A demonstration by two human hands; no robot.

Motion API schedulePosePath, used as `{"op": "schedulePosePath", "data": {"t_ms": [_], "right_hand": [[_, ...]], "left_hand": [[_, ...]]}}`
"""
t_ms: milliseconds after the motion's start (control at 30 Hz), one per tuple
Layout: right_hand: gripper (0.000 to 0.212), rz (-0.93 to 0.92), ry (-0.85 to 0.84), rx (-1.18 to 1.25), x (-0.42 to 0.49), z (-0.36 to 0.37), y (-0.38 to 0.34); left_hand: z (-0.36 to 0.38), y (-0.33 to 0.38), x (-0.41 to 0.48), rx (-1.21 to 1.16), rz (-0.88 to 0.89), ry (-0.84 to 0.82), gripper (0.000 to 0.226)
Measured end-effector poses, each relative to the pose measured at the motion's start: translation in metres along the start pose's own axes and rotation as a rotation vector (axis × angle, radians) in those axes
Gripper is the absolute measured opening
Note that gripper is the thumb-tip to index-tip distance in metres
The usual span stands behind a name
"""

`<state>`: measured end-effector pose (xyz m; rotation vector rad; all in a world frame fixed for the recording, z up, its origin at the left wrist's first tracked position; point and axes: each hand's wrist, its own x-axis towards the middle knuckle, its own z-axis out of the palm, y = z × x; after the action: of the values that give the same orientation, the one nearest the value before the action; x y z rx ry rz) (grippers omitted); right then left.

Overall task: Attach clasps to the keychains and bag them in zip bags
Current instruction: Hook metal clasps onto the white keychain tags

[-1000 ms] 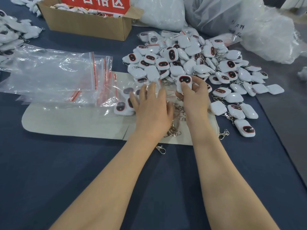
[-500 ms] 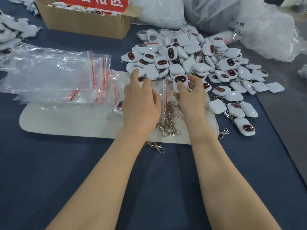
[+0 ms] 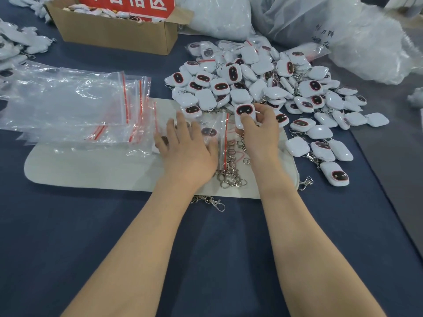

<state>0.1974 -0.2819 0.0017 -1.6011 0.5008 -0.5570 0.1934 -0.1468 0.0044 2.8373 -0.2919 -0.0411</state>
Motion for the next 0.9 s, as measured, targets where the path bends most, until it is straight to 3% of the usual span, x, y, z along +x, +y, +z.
{"op": "schedulePosePath", "data": {"t_ms": [133,233,500,600,733,800,900], "right_hand": [[0.021,0.007,0.003,-0.009,0.0,0.0,-0.001],[0.021,0.004,0.004,-0.023,-0.001,0.0,-0.002],[0.022,-0.005,0.003,-0.06,-0.003,0.001,-0.003],[0.024,0.009,0.009,-0.044,-0.002,0.002,-0.003],[0.025,0.014,0.024,-0.001,0.0,0.002,-0.004],[0.025,0.01,0.026,-0.005,0.001,0.002,-0.005],[0.025,0.001,0.032,-0.008,0.002,0.002,-0.003]], "left_hand": [[-0.001,0.004,-0.003,-0.028,0.094,0.141,0.057],[0.006,0.007,-0.004,0.012,0.135,0.046,0.064],[0.004,0.004,0.002,-0.082,0.048,-0.118,0.074],[0.0,0.008,0.0,-0.12,0.04,0.015,0.07],[-0.008,0.025,-0.01,-0.274,0.318,0.315,0.049],[-0.007,0.032,-0.015,-0.282,0.331,0.284,0.046],[0.001,0.03,-0.016,-0.192,0.183,0.177,0.061]]}}
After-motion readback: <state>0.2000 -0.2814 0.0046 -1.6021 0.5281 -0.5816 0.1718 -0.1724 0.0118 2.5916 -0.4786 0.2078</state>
